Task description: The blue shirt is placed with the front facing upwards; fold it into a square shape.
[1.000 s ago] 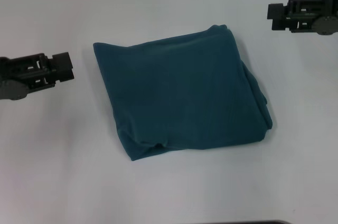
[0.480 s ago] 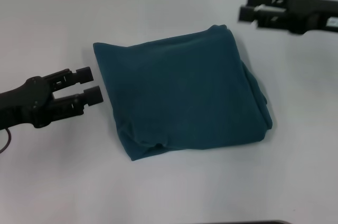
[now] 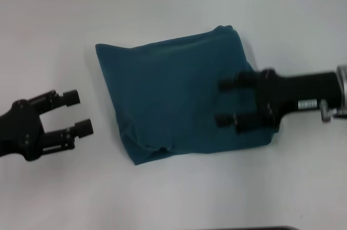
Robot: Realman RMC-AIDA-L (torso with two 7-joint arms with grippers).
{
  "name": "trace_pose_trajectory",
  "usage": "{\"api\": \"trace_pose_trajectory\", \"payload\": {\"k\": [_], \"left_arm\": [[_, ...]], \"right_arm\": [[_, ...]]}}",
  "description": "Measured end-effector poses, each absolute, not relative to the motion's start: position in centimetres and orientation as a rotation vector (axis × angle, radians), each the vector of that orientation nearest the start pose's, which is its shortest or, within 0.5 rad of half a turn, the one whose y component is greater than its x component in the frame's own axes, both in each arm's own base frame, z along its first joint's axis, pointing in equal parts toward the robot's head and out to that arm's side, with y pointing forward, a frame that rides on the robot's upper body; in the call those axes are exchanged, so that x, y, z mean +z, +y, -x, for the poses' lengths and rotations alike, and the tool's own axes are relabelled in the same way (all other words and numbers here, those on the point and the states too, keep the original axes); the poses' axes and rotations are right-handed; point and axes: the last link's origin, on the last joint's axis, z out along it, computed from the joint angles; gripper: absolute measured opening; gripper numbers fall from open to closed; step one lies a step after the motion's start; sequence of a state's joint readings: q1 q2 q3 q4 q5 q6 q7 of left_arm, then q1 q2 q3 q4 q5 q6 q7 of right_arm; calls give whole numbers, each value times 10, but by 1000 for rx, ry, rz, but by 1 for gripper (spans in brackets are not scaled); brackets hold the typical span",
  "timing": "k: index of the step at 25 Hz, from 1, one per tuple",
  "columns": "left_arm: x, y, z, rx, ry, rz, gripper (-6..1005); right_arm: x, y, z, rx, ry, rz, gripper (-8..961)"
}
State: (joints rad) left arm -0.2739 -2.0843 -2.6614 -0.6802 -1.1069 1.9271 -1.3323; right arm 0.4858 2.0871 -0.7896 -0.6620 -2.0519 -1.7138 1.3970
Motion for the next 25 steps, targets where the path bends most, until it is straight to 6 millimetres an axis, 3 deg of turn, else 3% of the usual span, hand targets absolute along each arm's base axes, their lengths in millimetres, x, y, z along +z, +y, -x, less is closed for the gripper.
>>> {"api": "trace_pose_trajectory", "payload": {"k": [5, 11, 25], "left_arm": [[20, 218, 314, -960, -943, 2693, 860], [14, 224, 311, -896, -1145, 2739, 859], [11, 229, 306, -908, -1222, 2731, 859]], "right_arm": [[-22, 270, -264, 751, 776, 3025, 924], [-30, 265, -271, 766, 964, 2982, 924], [-34, 263, -280, 815, 1066, 2888, 924]]}}
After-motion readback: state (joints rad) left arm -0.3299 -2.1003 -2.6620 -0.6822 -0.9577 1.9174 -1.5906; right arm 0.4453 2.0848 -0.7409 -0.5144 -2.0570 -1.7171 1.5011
